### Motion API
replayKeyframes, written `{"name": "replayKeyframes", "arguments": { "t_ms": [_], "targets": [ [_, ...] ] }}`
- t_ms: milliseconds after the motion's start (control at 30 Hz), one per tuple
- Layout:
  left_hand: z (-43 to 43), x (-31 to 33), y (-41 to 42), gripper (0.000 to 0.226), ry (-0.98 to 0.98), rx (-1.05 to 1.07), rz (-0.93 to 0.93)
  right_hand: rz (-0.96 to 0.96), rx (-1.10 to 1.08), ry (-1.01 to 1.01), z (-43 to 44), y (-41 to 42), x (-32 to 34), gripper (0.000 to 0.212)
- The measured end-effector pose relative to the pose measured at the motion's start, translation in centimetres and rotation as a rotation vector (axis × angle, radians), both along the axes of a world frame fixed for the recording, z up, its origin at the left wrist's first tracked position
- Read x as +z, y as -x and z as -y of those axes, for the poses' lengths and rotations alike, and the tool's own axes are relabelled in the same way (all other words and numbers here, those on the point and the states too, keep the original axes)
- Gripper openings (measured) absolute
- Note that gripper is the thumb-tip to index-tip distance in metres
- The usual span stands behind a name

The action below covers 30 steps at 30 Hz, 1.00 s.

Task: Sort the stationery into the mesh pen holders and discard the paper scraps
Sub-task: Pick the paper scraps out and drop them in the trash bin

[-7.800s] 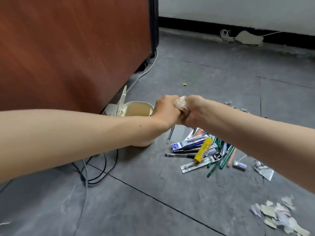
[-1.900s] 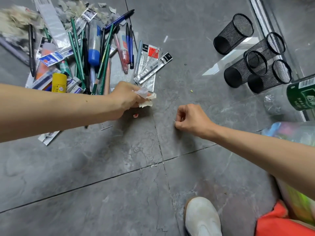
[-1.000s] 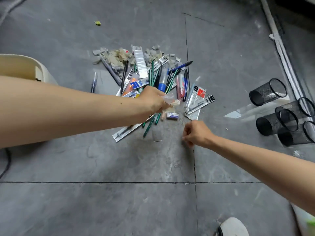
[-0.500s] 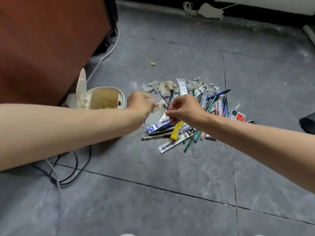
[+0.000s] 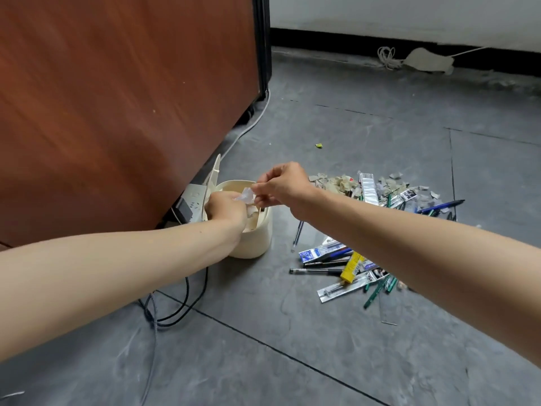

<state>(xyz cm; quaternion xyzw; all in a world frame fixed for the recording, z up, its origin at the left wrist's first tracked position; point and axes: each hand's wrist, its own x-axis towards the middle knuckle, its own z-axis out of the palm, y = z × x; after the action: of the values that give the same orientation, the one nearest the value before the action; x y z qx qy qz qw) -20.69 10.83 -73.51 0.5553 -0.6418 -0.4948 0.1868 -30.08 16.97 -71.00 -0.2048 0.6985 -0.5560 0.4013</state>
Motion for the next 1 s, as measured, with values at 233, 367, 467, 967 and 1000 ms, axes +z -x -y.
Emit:
{"name": "replayKeyframes", "arguments": {
  "t_ms": [233,367,467,967,1000],
  "targets": [
    [2.1,-1.9,1.3,0.033,-0.028,0.033,0.137,-0.02,0.013,-0.099,2.2,-0.8,-1.9,0.023],
    [3.1,-2.3,1.0,0.03,0.015,-0.085,0.226,-0.015,0.031,-0.125,2.2,-0.7,-2.7,0.022],
    [3.3,-2.4,1.1,0.016,0.054,-0.149,0.28,-0.004,0.068,-0.112,2.5,-0.9,-2.7,0.019],
    [2.1,-0.7,0.5,0.038,0.01,-0.227,-0.012,-0.011,0.154,-0.134,2.0,-1.5,-3.1,0.032],
    [1.9,-0.5,0.4,0.042,0.038,-0.249,0.0,-0.032,0.153,-0.13,1.8,-1.4,-2.9,0.033]
  ]
}}
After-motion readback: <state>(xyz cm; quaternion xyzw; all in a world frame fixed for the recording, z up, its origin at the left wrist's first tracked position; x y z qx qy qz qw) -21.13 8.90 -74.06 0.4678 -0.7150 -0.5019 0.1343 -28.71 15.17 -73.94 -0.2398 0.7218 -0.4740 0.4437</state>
